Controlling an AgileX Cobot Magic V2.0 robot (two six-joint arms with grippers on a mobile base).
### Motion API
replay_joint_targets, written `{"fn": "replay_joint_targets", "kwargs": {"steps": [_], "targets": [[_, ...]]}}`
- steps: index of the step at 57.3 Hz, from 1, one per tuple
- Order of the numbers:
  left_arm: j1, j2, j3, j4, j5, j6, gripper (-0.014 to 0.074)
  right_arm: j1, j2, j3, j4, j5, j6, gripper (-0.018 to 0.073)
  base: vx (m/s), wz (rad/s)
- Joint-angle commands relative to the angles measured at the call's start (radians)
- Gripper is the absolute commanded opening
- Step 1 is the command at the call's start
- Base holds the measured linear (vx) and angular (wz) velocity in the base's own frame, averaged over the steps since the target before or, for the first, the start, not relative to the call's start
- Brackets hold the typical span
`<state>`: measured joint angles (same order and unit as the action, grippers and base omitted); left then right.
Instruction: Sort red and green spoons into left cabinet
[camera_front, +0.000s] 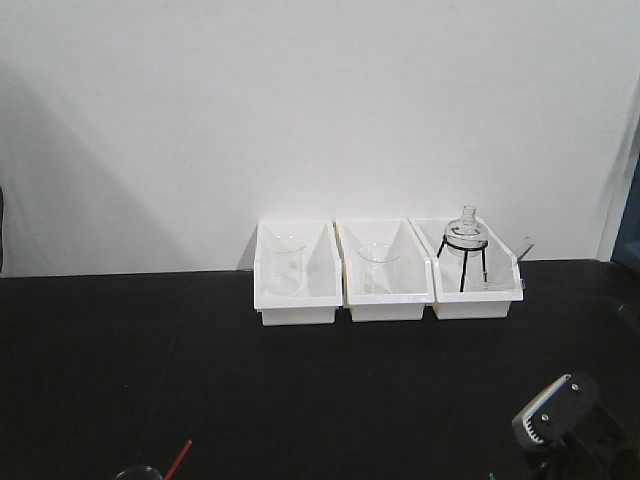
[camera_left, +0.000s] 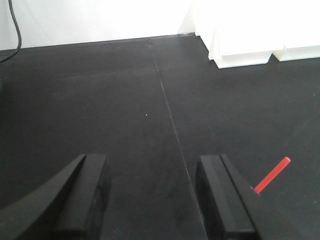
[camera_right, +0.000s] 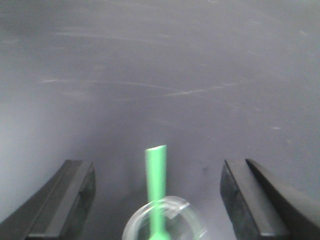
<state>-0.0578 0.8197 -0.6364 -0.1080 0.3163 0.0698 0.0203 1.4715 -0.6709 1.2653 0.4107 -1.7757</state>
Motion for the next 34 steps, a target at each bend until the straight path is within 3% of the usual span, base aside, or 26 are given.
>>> {"fn": "replay_joint_targets", "kwargs": {"steps": [1,16,21,34], "targets": [[0.001,-0.001,-0.037,-0.010,-0.072,-0.005,0.0517,-0.002,0.012,-0.029,0.081,-0.005,-0.074,0.0560,0.00,0.00],[0.001,-0.001,-0.037,-0.009,-0.072,-0.005,0.0517,-0.002,0.085,-0.029,0.161,-0.005,-0.187,0.0492,0.00,0.00],[0.001,-0.001,-0.037,-0.009,-0.072,-0.005,0.0517,-0.002,0.089,-0.029,0.183,-0.005,-0.201,0.0403,0.00,0.00],[0.001,-0.001,-0.037,-0.009,-0.072,-0.005,0.0517,-0.002,0.089,-0.029,0.244,-0.005,-0.255,0.0028,0.00,0.00]]}}
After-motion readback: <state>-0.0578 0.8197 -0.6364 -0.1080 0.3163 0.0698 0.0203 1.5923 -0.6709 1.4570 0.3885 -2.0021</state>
